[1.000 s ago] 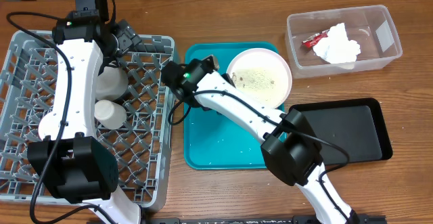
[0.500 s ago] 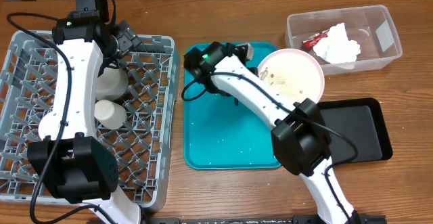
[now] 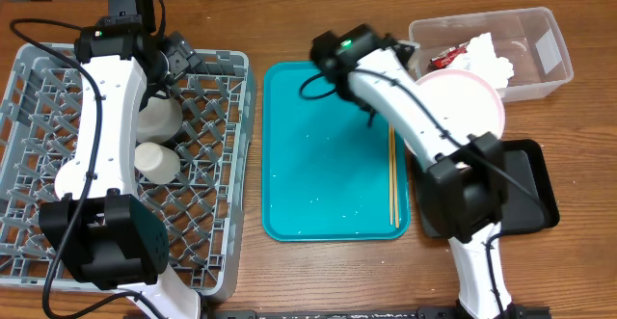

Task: Sort waste into correct bins and load items into the dishwasher
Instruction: 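Carry the white plate right over the black tray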

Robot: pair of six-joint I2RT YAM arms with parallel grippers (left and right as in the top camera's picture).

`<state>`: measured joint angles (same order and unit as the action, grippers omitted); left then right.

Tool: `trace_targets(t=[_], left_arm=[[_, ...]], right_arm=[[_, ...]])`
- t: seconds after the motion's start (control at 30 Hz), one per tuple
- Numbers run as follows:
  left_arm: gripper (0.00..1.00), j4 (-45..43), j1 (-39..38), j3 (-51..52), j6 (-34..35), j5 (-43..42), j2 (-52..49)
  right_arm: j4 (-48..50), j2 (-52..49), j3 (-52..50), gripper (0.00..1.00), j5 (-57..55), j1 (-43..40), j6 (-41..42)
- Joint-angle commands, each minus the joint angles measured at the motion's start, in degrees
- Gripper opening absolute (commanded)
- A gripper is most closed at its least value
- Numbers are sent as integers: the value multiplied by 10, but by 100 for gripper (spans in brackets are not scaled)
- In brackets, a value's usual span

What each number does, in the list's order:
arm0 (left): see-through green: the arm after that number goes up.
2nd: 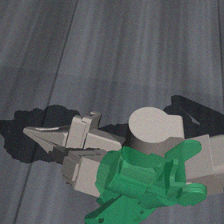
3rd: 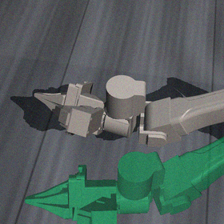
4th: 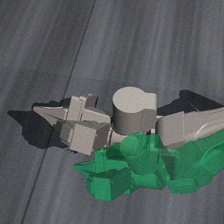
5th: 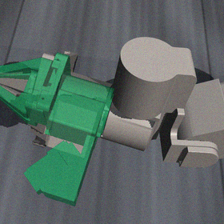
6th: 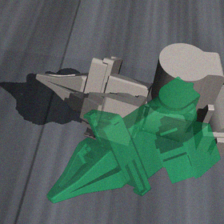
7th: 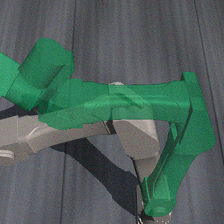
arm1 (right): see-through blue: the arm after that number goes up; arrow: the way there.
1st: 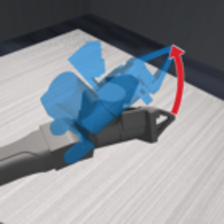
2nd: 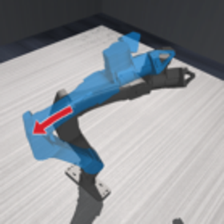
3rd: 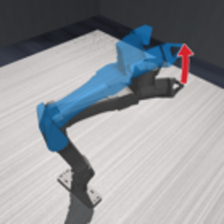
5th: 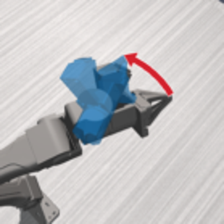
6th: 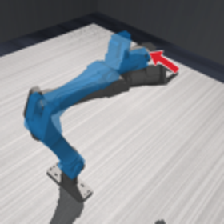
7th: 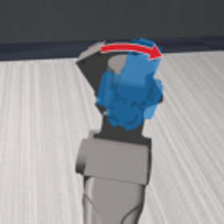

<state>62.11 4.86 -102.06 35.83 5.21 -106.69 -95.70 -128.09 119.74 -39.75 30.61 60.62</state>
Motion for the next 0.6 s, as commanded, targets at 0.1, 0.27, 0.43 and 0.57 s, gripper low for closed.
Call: trace_targets(t=[0.1, 0.27, 0.43, 0.57], left_arm=[[100, 6, -4, -12, -3, 10, -9], [100, 7, -4, -12, -3, 10, -9], [100, 7, -4, -12, -3, 10, -9], [100, 10, -4, -12, -3, 10, -9]], right_arm=[[5, 48, 15, 4, 59, -67, 14], [11, 61, 15, 4, 90, -104, 14], [7, 85, 15, 4, 103, -122, 41], [17, 105, 15, 4, 127, -136, 44]])
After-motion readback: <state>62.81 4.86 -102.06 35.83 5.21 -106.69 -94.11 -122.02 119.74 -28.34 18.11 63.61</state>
